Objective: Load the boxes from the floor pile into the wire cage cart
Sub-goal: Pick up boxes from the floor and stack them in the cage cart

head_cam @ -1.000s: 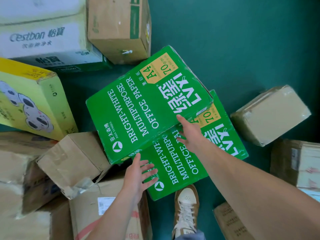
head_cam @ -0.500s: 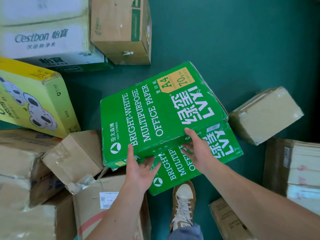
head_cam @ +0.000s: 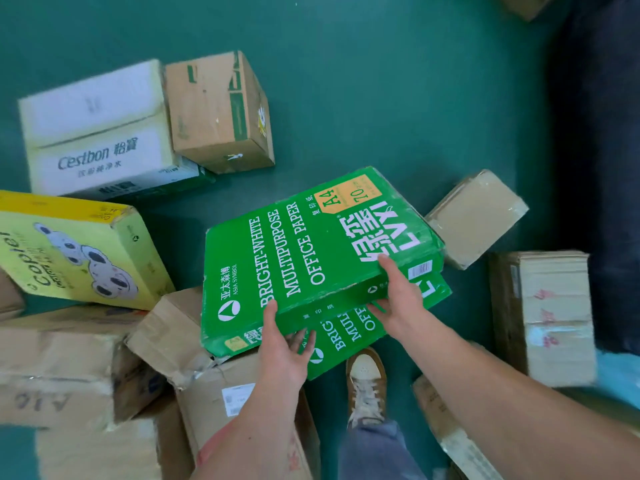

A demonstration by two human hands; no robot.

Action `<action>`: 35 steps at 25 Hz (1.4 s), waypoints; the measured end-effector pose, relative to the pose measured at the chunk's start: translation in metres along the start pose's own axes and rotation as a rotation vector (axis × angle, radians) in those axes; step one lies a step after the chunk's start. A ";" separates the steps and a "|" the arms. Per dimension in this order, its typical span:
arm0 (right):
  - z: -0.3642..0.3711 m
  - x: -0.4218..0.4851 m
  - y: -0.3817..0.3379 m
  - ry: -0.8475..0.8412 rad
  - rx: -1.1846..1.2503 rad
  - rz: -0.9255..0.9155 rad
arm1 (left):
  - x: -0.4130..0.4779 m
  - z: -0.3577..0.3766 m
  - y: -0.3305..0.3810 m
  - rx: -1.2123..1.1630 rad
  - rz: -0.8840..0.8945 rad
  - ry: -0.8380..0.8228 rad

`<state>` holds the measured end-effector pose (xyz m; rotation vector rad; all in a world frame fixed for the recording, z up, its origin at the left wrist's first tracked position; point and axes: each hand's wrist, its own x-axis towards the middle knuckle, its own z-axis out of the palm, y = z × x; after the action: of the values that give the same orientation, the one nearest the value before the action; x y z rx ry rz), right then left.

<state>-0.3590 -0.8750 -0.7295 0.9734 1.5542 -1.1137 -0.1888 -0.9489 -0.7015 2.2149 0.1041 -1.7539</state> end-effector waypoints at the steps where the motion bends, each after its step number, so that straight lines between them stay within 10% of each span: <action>1: -0.005 -0.015 -0.007 0.024 0.030 -0.009 | -0.016 -0.002 0.004 0.015 0.017 -0.006; 23: -0.236 -0.472 0.149 -0.049 0.708 -0.312 | -0.434 -0.200 -0.030 0.569 0.228 -0.498; 35: -0.459 -0.570 0.374 0.193 1.210 -0.170 | -0.519 -0.344 -0.243 1.318 0.215 -0.597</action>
<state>0.0098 -0.3747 -0.1916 1.7647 1.0083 -2.2105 -0.0549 -0.5491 -0.1824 1.9566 -1.7767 -2.6002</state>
